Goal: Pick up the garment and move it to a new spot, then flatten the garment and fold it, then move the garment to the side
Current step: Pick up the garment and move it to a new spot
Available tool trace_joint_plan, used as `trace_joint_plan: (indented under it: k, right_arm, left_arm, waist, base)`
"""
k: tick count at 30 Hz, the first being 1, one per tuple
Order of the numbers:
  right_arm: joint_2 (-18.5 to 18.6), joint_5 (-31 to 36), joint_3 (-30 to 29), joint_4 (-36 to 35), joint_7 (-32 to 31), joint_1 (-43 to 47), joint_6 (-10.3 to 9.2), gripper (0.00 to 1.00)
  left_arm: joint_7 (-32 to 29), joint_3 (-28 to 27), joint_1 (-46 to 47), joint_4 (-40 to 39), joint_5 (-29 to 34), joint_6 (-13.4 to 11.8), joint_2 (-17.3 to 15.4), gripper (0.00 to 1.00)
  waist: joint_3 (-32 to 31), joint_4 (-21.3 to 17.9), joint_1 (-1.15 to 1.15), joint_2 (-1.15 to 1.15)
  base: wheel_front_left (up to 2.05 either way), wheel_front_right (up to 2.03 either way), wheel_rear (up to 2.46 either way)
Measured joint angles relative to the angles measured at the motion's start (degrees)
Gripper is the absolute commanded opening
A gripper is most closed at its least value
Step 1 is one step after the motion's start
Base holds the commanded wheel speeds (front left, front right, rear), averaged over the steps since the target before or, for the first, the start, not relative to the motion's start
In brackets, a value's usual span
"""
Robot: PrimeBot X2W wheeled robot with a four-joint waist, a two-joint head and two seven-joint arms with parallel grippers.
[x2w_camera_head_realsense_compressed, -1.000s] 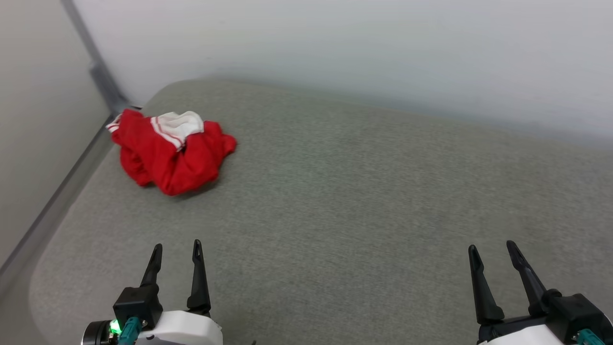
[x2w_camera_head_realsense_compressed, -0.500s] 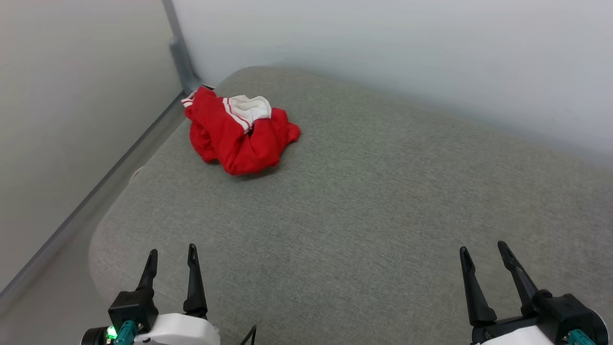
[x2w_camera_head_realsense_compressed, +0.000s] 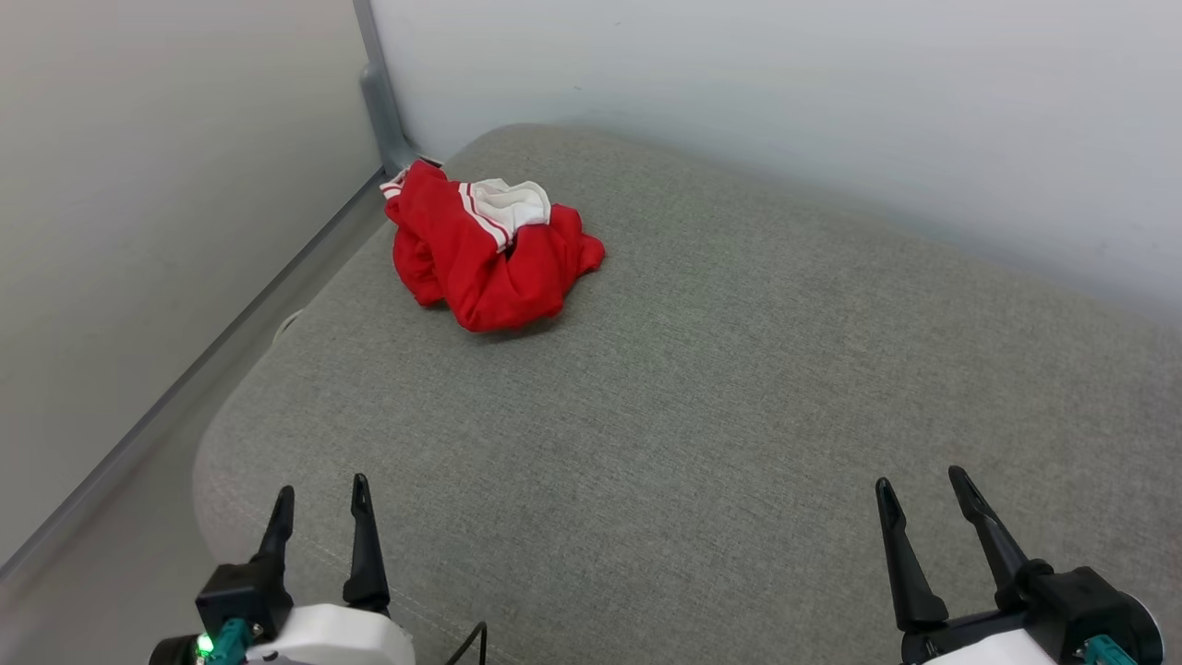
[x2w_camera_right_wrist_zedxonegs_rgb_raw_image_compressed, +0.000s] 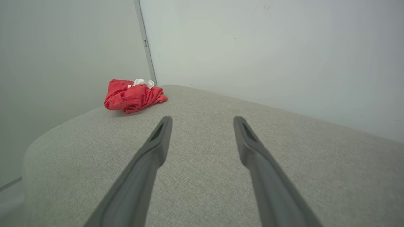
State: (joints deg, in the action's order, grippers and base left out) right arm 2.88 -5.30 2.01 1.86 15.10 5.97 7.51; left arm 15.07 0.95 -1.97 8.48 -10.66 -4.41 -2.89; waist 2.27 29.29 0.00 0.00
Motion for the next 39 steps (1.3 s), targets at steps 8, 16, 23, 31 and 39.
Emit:
trace_joint_plan:
  k: [8,16,23,31,39]
  right_arm:
    - [0.0,2.0,0.3,-0.6,0.0,-0.8,0.0,1.0]
    - [0.0,5.6,-1.0,-2.8,0.0,-3.6,0.0,1.0]
    - [0.0,7.9,-2.5,-5.5,0.0,-4.9,0.0,1.0]
    - [0.7,8.9,-3.5,-8.7,0.0,-7.3,0.0,1.0]
    - [1.3,9.4,-3.6,-11.2,0.0,-9.7,0.0,1.0]
  left_arm:
    - [0.0,-6.6,8.4,0.1,1.5,5.0,-1.0,1.0]
    - [0.0,-13.2,24.2,2.4,-0.6,10.1,-5.7,1.0]
    - [0.0,-11.9,38.2,8.7,-4.6,11.6,-12.3,1.0]
    - [-9.9,-3.0,52.0,15.9,-15.0,11.8,-21.4,1.0]
    - [-33.4,10.0,60.2,22.5,-28.2,11.8,-28.6,1.0]
  waist:
    - [2.4,-1.7,0.0,0.0]
    - [8.2,-4.0,0.01,0.0]
    - [14.5,-5.8,0.01,0.0]
    - [20.9,-7.4,0.01,0.0]
    - [25.9,-9.9,0.01,0.0]
  base:
    - [0.0,0.0,0.0]
    - [0.0,0.0,0.0]
    - [0.0,0.0,0.0]
    - [0.0,0.0,0.0]
    - [0.0,0.0,0.0]
